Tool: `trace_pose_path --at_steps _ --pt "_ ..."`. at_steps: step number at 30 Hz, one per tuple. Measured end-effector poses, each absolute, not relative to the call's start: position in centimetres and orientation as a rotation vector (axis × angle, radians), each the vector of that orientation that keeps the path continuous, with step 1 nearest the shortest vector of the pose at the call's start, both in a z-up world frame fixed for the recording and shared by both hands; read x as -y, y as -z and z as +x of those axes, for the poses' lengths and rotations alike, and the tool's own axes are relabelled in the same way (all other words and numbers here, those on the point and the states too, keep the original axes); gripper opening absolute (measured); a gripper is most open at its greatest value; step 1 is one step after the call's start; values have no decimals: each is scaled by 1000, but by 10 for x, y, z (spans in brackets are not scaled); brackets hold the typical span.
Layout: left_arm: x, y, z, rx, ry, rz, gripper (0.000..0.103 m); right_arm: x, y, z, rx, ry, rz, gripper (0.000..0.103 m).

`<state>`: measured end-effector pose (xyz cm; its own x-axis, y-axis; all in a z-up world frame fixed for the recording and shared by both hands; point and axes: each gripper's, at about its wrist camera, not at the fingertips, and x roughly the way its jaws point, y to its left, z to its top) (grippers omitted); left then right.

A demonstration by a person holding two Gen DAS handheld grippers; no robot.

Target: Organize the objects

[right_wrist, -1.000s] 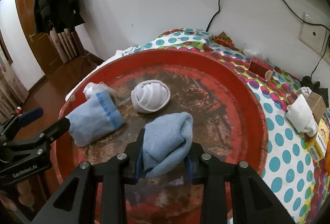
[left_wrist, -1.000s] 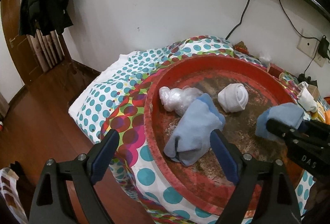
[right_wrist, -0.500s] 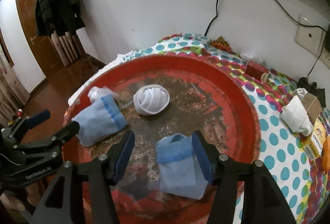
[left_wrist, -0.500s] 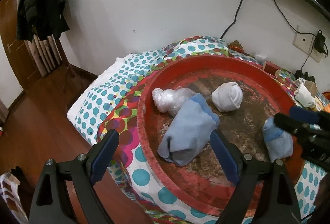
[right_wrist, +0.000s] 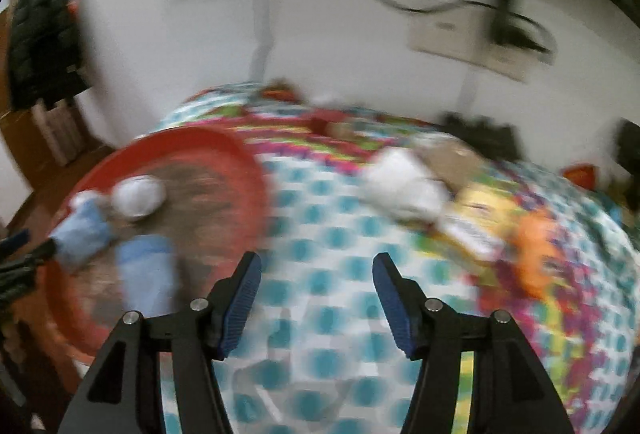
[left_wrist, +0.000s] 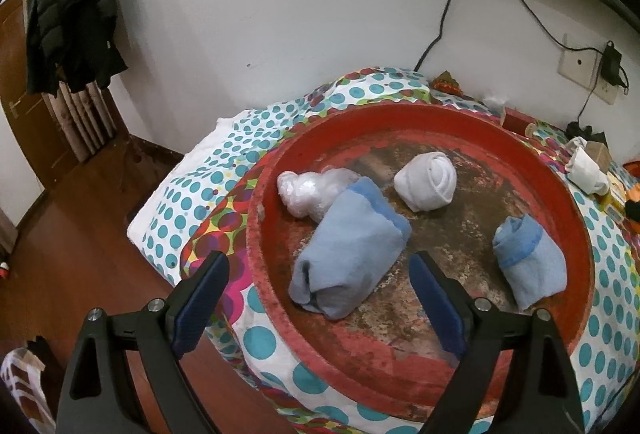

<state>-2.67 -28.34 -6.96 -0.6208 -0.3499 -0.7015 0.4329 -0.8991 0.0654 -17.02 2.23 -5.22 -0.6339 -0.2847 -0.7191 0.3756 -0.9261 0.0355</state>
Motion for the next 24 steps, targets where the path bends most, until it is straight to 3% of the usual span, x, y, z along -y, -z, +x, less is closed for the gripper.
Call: trace_pose_path --at_steps 10,24 --pt "262 70 -31 -79 2532 1066 93 -140 73 -211 -167 2760 1214 60" --pt "194 44 -47 70 2686 1073 96 -143 117 -269 -322 2760 1288 65"
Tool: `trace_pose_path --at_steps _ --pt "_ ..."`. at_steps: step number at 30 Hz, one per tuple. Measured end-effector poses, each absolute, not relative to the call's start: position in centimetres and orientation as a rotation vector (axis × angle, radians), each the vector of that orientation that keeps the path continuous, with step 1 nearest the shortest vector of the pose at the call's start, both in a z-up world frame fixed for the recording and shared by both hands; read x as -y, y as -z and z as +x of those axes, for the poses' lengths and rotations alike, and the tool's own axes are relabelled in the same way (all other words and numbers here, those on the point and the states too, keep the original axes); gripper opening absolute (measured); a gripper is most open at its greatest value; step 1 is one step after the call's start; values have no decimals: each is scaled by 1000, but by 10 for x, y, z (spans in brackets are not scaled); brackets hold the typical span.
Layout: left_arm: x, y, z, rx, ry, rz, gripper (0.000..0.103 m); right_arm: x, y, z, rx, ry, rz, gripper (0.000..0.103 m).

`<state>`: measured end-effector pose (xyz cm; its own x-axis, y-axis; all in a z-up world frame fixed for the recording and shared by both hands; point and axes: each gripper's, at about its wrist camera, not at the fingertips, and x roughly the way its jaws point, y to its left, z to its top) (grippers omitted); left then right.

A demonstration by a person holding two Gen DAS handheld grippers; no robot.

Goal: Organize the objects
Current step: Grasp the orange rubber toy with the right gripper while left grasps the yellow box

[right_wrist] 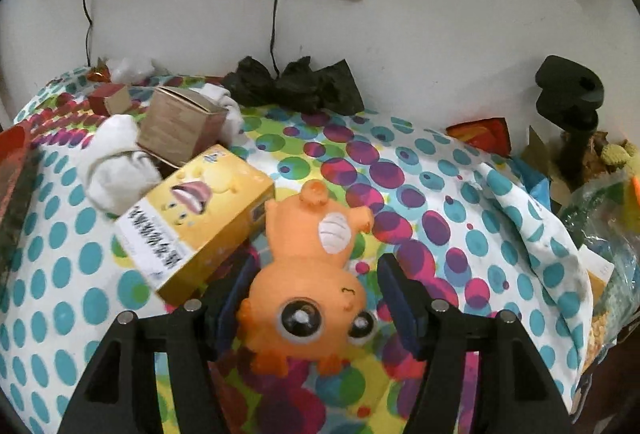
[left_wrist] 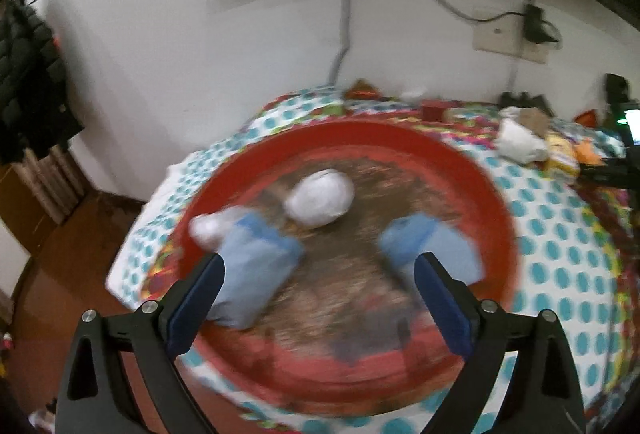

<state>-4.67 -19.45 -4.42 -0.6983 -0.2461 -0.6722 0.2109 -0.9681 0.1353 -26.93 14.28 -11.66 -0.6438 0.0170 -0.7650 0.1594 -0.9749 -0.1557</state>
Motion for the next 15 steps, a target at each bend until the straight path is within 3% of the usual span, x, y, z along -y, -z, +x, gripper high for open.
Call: trace_pose_path --at_steps 7,9,15 --pt "116 37 -87 164 2853 1133 97 -152 122 -273 -229 2723 1298 64" --pt "92 38 -101 162 2915 1155 98 -155 122 -274 -179 2696 1298 57" --pt "24 56 -145 161 3027 1287 98 -160 121 -260 -172 2683 1295 56"
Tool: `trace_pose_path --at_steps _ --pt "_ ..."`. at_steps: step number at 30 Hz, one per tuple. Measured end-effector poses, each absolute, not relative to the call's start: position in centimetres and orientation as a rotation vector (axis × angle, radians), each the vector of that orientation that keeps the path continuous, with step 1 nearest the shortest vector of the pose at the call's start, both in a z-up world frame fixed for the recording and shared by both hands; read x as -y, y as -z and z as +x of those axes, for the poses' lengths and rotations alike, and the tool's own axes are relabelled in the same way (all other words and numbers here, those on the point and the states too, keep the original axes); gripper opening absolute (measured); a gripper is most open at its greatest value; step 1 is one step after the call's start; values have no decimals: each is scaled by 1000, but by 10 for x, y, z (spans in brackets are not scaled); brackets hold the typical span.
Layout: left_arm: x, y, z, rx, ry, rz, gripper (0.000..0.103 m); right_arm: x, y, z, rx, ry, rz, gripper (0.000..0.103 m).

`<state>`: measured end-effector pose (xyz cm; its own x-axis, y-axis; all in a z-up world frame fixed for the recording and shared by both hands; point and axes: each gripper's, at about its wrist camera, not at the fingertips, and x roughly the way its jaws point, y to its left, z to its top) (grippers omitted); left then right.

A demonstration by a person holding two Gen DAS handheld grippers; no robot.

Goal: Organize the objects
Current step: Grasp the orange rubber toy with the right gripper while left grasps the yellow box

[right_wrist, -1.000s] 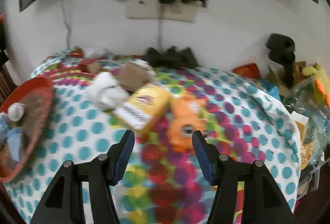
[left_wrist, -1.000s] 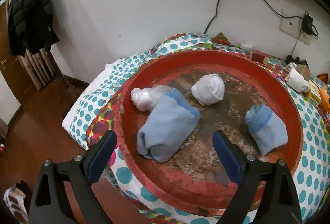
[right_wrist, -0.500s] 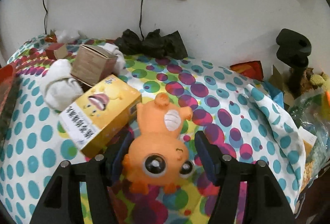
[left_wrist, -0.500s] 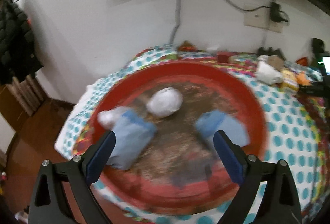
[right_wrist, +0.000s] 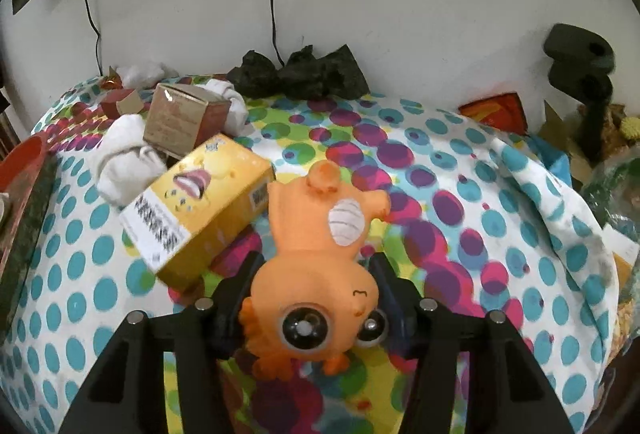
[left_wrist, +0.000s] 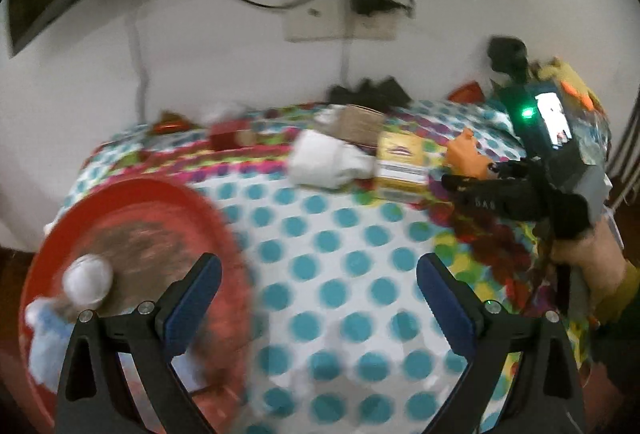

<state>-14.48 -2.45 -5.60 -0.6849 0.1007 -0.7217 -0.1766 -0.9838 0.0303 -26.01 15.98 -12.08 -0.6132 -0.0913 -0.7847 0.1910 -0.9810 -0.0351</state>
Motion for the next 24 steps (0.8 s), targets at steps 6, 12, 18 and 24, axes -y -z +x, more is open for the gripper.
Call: trace_pose_path --at_steps 6,12,18,24 --pt "-25 80 -182 -161 -2622 -1212 98 -194 118 -233 -160 2679 1304 56" --pt "-48 106 -219 -133 -2568 -1303 95 -216 117 -219 -106 2671 1292 57" --pt "-53 112 -255 -83 -2571 -1312 93 -214 116 -219 -135 2671 1295 58" --pt "-62 116 -293 -64 -2546 -1343 93 -212 115 -220 -143 2673 1297 58"
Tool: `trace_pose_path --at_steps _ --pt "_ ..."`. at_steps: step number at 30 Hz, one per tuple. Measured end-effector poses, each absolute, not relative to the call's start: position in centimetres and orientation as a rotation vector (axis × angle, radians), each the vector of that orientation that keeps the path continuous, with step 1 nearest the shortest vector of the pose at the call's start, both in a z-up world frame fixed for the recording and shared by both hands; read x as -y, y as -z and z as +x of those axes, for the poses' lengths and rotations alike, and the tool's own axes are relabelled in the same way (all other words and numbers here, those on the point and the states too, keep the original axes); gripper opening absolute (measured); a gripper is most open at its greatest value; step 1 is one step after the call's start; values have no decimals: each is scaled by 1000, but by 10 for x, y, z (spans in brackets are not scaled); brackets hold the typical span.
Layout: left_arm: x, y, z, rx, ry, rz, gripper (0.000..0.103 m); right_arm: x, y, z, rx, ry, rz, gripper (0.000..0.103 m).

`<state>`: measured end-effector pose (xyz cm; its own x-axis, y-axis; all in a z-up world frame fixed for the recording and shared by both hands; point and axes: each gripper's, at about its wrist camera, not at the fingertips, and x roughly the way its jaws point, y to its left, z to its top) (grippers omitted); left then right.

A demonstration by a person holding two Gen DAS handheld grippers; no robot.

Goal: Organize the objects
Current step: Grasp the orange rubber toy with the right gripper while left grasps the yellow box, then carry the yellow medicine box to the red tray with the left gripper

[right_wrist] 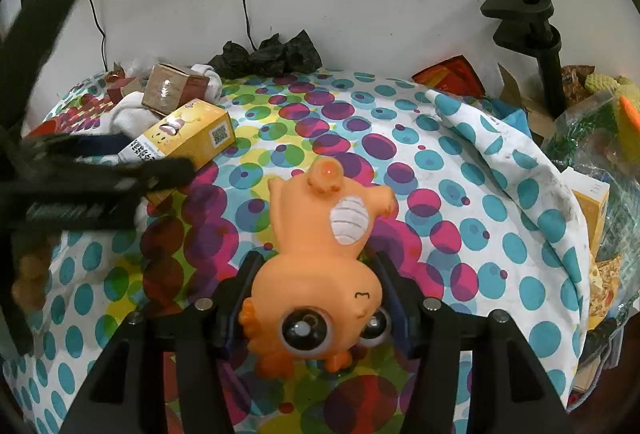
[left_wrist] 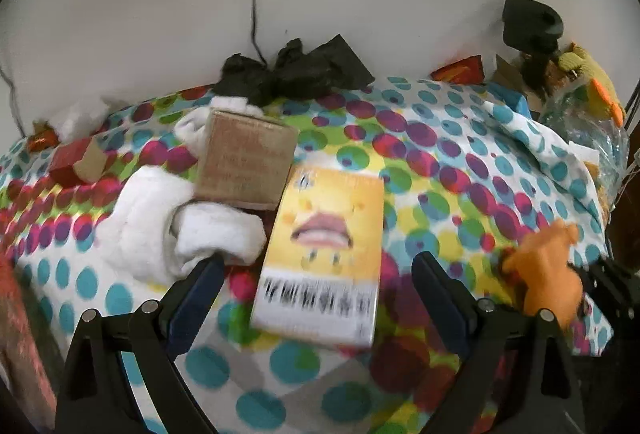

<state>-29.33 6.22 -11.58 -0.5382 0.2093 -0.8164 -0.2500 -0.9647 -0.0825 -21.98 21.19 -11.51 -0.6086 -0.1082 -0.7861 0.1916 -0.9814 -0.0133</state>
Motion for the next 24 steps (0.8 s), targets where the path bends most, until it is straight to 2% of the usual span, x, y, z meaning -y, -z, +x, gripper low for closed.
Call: trace_pose_path --at_steps 3,5,6,9,24 --pt "-71 118 -302 -104 -2545 -1351 93 -211 115 -220 -141 2673 1297 58" --pt "-74 121 -303 -127 -2550 -1361 84 -211 115 -220 -140 2673 1297 58" --pt "-74 123 -302 -140 -2551 -1366 73 -211 115 -221 -136 2672 1297 58" --pt "-73 122 -293 -170 -2552 -1330 48 -210 115 -221 -141 2674 1297 58" --pt "-56 118 -195 -275 -2466 -1271 47 -209 114 -221 -140 2674 1297 59"
